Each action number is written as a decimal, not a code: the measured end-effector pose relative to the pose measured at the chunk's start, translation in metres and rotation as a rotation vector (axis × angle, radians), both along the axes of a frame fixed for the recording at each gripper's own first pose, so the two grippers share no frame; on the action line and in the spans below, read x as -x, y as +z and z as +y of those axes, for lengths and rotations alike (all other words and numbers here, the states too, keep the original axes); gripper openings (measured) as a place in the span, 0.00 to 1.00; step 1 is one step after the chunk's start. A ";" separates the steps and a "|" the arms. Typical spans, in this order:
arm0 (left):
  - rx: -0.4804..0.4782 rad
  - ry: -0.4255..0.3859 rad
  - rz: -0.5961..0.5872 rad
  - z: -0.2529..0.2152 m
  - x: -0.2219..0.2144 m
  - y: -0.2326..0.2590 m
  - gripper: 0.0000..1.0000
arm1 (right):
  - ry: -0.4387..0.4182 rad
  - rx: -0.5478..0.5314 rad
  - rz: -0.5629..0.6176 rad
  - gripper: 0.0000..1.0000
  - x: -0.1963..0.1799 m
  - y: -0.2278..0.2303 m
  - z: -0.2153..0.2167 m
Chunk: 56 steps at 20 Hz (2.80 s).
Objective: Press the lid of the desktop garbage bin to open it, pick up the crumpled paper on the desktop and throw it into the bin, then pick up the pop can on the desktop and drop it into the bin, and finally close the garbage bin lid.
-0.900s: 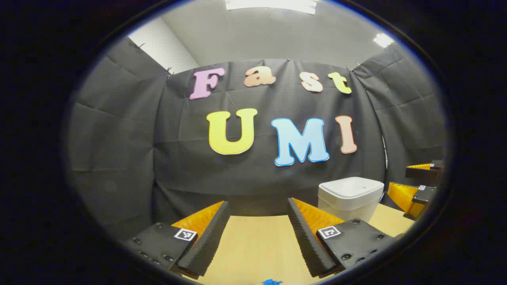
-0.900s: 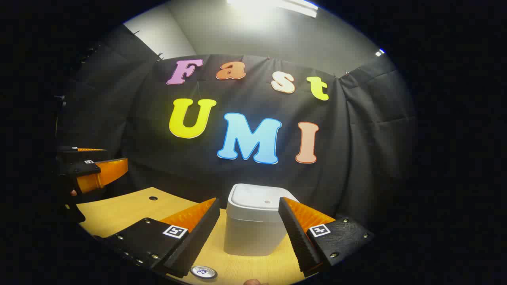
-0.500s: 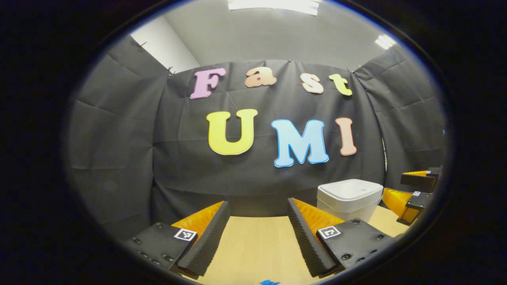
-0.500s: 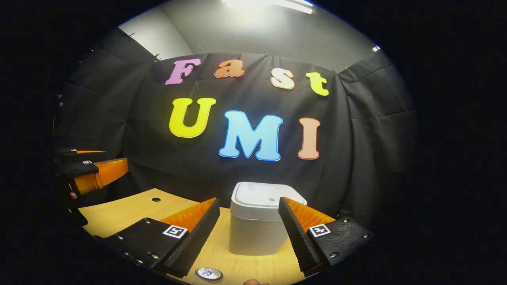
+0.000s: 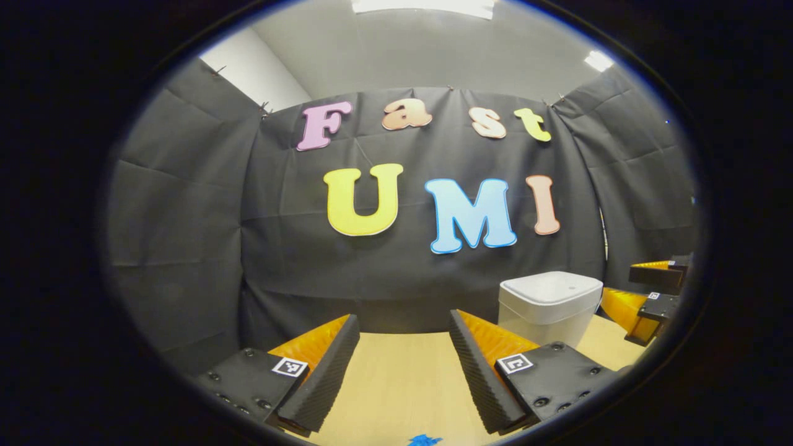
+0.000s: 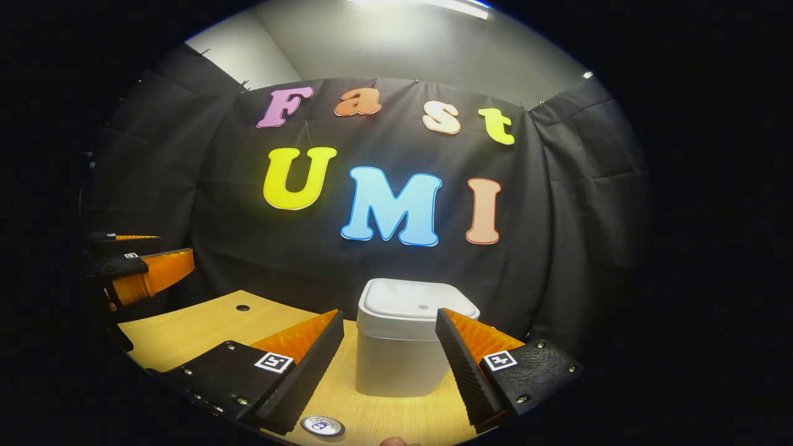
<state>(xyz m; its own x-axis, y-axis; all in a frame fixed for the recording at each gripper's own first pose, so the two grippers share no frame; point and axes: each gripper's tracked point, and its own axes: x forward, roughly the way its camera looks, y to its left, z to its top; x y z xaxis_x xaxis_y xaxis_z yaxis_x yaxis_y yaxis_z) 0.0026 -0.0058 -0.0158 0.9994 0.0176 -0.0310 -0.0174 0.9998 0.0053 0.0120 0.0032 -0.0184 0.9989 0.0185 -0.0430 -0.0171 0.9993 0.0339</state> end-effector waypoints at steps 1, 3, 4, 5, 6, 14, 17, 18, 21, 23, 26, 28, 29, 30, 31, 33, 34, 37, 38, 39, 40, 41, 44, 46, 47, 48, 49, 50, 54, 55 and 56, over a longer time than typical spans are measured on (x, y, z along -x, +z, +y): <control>0.000 0.000 0.000 -0.001 0.000 -0.001 1.00 | 0.000 -0.007 0.006 0.96 0.000 -0.002 -0.001; 0.005 0.001 0.001 0.000 -0.001 -0.001 1.00 | 0.000 -0.019 0.014 0.96 -0.002 -0.005 -0.002; 0.010 0.001 0.003 0.000 0.000 -0.003 1.00 | -0.001 -0.021 0.017 0.95 -0.003 -0.005 -0.003; 0.014 0.001 0.009 -0.001 0.000 -0.006 1.00 | 0.000 -0.018 0.020 0.96 -0.005 -0.007 -0.003; 0.018 0.002 0.017 0.000 0.000 -0.009 1.00 | -0.001 -0.012 0.022 0.96 -0.007 -0.008 -0.004; 0.016 0.010 0.038 0.002 -0.003 -0.018 1.00 | -0.030 0.025 0.053 0.70 -0.026 -0.016 -0.015; 0.012 0.014 0.038 0.003 -0.004 -0.019 1.00 | -0.049 0.021 0.071 0.56 -0.031 -0.022 -0.021; 0.010 0.014 0.037 0.004 -0.004 -0.018 0.96 | -0.035 0.013 0.076 0.39 -0.032 -0.023 -0.019; 0.008 0.012 0.036 0.001 -0.005 -0.017 1.00 | -0.102 -0.016 0.108 0.18 -0.037 -0.032 -0.035; 0.009 0.010 0.037 0.000 -0.007 -0.018 1.00 | -0.077 -0.065 0.121 0.11 -0.043 -0.035 -0.030; 0.009 0.003 0.042 -0.002 -0.007 -0.020 1.00 | -0.050 -0.102 0.127 0.01 -0.050 -0.038 -0.032; 0.009 0.004 0.043 -0.003 -0.007 -0.019 1.00 | -0.040 -0.095 0.121 0.00 -0.057 -0.037 -0.031; 0.010 0.003 0.046 -0.003 -0.007 -0.021 1.00 | -0.030 -0.086 0.118 0.01 -0.060 -0.037 -0.031; 0.012 0.002 0.050 -0.003 -0.007 -0.022 1.00 | -0.019 -0.076 0.108 0.00 -0.066 -0.035 -0.030; 0.015 0.002 0.052 -0.004 -0.008 -0.022 1.00 | -0.014 -0.062 0.099 0.00 -0.071 -0.032 -0.031; 0.018 0.002 0.058 -0.003 -0.007 -0.024 1.00 | -0.014 -0.021 0.089 0.01 -0.084 -0.028 -0.037; 0.019 0.002 0.059 -0.005 -0.007 -0.024 0.89 | -0.018 -0.008 0.085 0.01 -0.091 -0.027 -0.040; 0.015 0.006 0.061 -0.003 -0.004 -0.024 1.00 | -0.012 -0.037 0.094 0.00 -0.109 -0.031 -0.040; 0.012 0.008 0.062 -0.003 -0.003 -0.024 1.00 | -0.018 -0.041 0.101 0.01 -0.115 -0.033 -0.043; 0.009 0.011 0.063 -0.002 -0.002 -0.024 1.00 | -0.021 -0.046 0.108 0.00 -0.119 -0.037 -0.044; 0.007 0.015 0.062 0.000 -0.002 -0.023 1.00 | -0.020 -0.059 0.113 0.00 -0.124 -0.039 -0.045; 0.005 0.019 0.063 0.001 -0.001 -0.024 1.00 | -0.014 -0.078 0.117 0.00 -0.127 -0.040 -0.045; 0.006 0.026 0.067 0.003 0.002 -0.023 1.00 | -0.005 -0.112 0.125 0.00 -0.138 -0.043 -0.047; 0.004 0.024 0.072 0.002 0.002 -0.024 1.00 | 0.005 -0.134 0.144 0.00 -0.141 -0.049 -0.046; 0.002 0.022 0.071 0.001 0.002 -0.023 1.00 | 0.008 -0.142 0.152 0.00 -0.142 -0.052 -0.047; -0.002 0.020 0.069 -0.001 0.001 -0.023 1.00 | 0.006 -0.146 0.147 0.01 -0.143 -0.049 -0.048; -0.005 0.019 0.068 -0.001 0.001 -0.022 1.00 | 0.007 -0.146 0.148 0.00 -0.143 -0.050 -0.048; -0.005 0.016 0.068 -0.002 0.001 -0.022 1.00 | 0.012 -0.148 0.155 0.00 -0.143 -0.051 -0.048; 0.007 0.007 0.077 -0.008 -0.001 -0.026 0.95 | 0.032 -0.185 0.176 0.01 -0.141 -0.055 -0.049; 0.013 0.004 0.080 -0.010 -0.001 -0.027 0.95 | 0.038 -0.211 0.179 0.00 -0.143 -0.057 -0.049; 0.018 0.003 0.083 -0.011 -0.001 -0.029 0.95 | 0.047 -0.231 0.182 0.00 -0.141 -0.056 -0.050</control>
<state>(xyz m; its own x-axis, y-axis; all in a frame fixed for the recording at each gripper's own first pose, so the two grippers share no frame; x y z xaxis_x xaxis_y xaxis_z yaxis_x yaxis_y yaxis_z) 0.0032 -0.0165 -0.0450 0.9933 0.0188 -0.1139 -0.0202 0.9997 -0.0114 0.1532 -0.0470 -0.0743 0.9730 0.0950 -0.2103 -0.0363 0.9630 0.2670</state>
